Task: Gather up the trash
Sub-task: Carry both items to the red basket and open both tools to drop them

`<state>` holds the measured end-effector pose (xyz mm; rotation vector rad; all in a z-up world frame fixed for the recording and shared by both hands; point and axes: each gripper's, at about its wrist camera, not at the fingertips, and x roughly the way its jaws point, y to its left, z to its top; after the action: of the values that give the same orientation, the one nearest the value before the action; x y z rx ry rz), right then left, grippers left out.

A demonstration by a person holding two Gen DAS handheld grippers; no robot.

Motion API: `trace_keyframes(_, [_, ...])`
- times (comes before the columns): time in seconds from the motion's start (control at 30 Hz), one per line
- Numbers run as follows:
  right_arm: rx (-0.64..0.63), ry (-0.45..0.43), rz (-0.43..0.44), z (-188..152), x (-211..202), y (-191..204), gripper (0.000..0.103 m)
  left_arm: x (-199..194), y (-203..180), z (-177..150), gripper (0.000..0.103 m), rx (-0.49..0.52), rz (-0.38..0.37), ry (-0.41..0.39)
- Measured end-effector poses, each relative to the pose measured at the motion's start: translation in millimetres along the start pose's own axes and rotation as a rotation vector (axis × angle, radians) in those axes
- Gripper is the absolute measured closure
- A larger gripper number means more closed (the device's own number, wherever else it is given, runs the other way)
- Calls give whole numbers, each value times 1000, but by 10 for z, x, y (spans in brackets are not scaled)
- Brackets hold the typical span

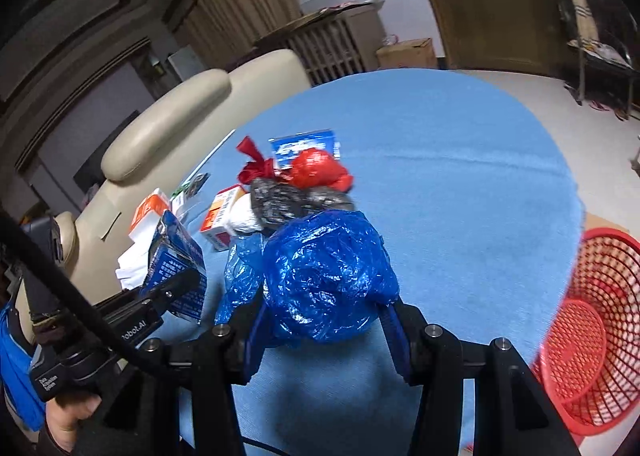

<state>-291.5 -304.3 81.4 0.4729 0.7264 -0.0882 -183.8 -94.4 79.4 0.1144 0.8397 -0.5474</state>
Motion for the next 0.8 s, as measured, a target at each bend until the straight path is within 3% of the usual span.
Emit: trace_keyframes(0.8, [253, -125, -329, -318, -975, -1623, 49, 78, -1301, 148, 86, 233, -176, -1])
